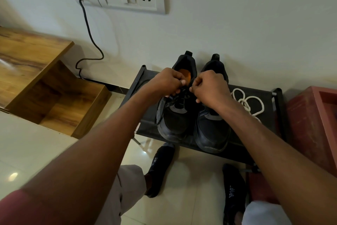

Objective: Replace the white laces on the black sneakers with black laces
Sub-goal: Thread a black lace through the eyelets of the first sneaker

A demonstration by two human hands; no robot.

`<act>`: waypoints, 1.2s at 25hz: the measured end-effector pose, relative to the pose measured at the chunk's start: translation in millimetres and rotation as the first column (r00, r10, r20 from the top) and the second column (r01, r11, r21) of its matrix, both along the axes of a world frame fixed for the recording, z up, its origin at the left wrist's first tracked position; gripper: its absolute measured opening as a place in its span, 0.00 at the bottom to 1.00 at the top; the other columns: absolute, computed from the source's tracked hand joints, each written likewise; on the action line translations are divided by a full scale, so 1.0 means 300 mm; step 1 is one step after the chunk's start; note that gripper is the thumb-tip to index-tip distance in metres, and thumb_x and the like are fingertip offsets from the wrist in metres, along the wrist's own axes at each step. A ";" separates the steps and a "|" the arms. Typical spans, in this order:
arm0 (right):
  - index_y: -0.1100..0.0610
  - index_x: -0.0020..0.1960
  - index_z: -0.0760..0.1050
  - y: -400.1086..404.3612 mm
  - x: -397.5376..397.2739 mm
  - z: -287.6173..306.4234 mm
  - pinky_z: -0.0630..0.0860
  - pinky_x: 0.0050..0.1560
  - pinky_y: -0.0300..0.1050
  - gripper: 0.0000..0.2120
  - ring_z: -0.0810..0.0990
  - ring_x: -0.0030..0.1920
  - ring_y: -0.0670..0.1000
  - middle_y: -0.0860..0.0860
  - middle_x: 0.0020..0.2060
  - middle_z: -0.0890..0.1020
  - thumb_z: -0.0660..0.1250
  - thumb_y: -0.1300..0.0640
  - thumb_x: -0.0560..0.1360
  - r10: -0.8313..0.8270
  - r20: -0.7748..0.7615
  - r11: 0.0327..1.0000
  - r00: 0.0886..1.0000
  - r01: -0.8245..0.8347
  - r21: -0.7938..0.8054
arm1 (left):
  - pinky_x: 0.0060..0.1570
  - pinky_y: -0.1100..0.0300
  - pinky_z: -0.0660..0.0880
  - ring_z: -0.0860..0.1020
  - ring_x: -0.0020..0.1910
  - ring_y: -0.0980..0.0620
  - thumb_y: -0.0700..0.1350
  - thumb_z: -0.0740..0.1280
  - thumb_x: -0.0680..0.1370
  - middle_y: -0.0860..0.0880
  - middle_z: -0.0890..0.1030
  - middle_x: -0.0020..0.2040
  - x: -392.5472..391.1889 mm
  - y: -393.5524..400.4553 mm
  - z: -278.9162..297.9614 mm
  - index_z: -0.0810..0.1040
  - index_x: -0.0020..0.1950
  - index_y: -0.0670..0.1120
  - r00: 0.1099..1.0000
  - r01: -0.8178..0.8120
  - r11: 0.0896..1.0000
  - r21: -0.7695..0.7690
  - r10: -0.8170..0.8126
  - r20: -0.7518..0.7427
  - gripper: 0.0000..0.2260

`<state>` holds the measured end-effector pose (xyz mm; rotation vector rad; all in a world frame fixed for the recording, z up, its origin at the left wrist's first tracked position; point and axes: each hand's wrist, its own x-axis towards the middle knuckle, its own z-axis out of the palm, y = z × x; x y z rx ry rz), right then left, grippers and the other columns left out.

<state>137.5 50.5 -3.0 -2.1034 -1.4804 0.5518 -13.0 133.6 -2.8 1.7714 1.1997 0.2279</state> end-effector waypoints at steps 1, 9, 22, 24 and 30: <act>0.54 0.43 0.82 -0.001 -0.005 0.000 0.82 0.37 0.41 0.05 0.84 0.32 0.47 0.49 0.35 0.84 0.75 0.56 0.78 -0.010 0.009 1.000 1.000 0.010 0.002 | 0.28 0.64 0.70 0.74 0.33 0.53 0.42 0.64 0.85 0.47 0.77 0.35 0.003 -0.001 0.005 0.85 0.54 0.41 1.000 0.012 1.000 0.009 -0.012 -0.003 0.10; 0.59 0.40 0.82 -0.007 -0.011 0.020 0.71 0.22 0.30 0.11 0.83 0.26 0.47 0.54 0.28 0.83 0.67 0.59 0.80 -0.012 0.005 0.997 1.000 0.012 -0.073 | 0.40 0.58 0.72 0.74 0.35 0.52 0.40 0.65 0.84 0.49 0.78 0.35 0.001 -0.004 0.027 0.86 0.52 0.42 0.992 0.099 0.984 0.148 -0.086 -0.096 0.09; 0.48 0.42 0.84 -0.017 -0.012 0.023 0.82 0.34 0.42 0.06 0.83 0.26 0.48 0.48 0.31 0.84 0.71 0.57 0.76 -0.018 -0.085 1.000 0.996 0.019 0.016 | 0.42 0.56 0.76 0.78 0.42 0.47 0.39 0.64 0.79 0.43 0.80 0.45 0.041 -0.020 0.030 0.84 0.57 0.39 0.964 0.147 0.974 0.172 -0.103 -0.244 0.12; 0.48 0.35 0.81 -0.010 -0.017 0.041 0.82 0.36 0.45 0.09 0.83 0.27 0.50 0.48 0.28 0.82 0.71 0.54 0.74 -0.091 -0.099 0.992 0.991 0.098 0.074 | 0.58 0.51 0.75 0.76 0.57 0.46 0.46 0.65 0.78 0.46 0.78 0.57 0.042 -0.019 0.046 0.83 0.61 0.50 0.974 0.098 0.938 0.332 -0.021 -0.227 0.14; 0.58 0.40 0.78 -0.017 0.012 0.197 0.67 0.28 0.44 0.07 0.79 0.29 0.56 0.52 0.38 0.86 0.67 0.59 0.76 -0.036 -0.601 0.797 0.798 0.386 0.464 | 0.65 0.38 0.72 0.73 0.61 0.39 0.59 0.73 0.72 0.52 0.76 0.48 0.018 -0.010 0.070 0.77 0.35 0.69 0.962 0.213 0.929 0.303 -0.144 -0.234 0.07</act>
